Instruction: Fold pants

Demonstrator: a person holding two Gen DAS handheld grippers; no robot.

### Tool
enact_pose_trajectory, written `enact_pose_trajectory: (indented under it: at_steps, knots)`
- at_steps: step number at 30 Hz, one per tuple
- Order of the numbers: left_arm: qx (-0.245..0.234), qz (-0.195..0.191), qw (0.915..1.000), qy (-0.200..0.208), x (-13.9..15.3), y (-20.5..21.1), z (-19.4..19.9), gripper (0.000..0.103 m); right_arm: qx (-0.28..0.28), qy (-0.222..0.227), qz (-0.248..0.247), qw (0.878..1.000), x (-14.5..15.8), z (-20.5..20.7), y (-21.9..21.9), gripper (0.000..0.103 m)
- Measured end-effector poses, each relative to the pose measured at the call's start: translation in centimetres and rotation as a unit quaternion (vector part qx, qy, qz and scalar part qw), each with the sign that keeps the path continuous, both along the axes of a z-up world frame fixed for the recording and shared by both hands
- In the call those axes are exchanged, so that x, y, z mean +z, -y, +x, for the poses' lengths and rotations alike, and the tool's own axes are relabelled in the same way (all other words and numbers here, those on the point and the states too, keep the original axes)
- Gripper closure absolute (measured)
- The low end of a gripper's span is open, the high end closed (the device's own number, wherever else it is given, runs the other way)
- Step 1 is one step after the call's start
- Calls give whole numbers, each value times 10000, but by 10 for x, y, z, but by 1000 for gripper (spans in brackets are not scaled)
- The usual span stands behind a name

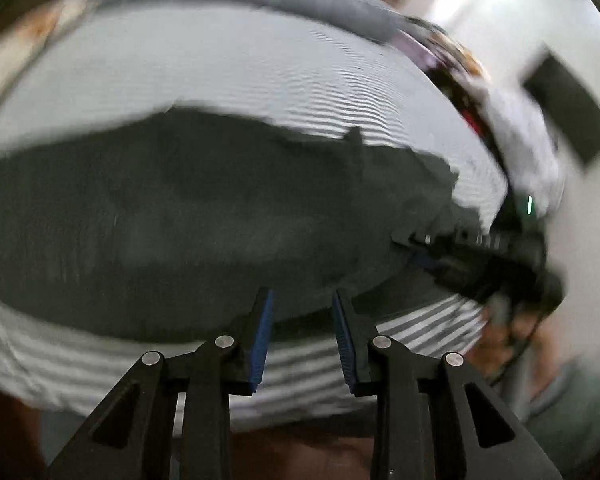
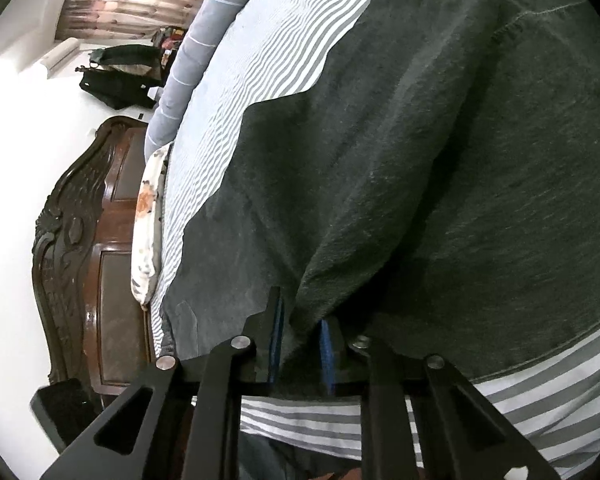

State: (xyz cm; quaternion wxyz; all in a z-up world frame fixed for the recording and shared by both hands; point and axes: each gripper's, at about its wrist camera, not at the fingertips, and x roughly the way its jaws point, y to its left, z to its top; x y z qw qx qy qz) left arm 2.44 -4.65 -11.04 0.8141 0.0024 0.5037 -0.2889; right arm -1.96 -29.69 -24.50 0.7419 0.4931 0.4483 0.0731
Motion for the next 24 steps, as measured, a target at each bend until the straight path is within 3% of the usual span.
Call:
enact_pose_trajectory:
  at_steps: [2, 4, 7, 12, 17, 18, 19, 20, 24]
  knots:
    - [-390, 509, 9958, 660, 1, 22, -14, 71, 29, -36, 100, 9999, -1, 3, 3, 91]
    - [-703, 920, 9863, 1174, -6, 36, -26, 71, 24, -79, 187, 9998, -3, 5, 5, 92]
    - [-1026, 1318, 9736, 1555, -23, 56, -35, 71, -16, -101, 398, 9992, -5, 7, 9, 93]
    - [-1113, 1433, 9723, 1476, -46, 77, -30, 71, 11, -190, 557, 9983, -5, 13, 12, 94]
    - [-1081, 1780, 9655, 1562, -64, 100, -19, 71, 3, -108, 761, 9970, -3, 16, 15, 94]
    - [-1068, 1778, 9661, 1535, -67, 107, -14, 74, -12, -98, 800, 9967, -4, 16, 15, 94]
    - [-1070, 1680, 9689, 1470, -68, 109, -10, 90, -23, -80, 823, 9966, -5, 16, 14, 94]
    - [-1075, 1607, 9707, 1427, -69, 111, -9, 96, -35, -39, 853, 9963, -7, 15, 14, 93]
    - [-1050, 1437, 9733, 1447, -64, 107, -7, 100, -199, 163, 865, 9959, -12, 12, 18, 91]
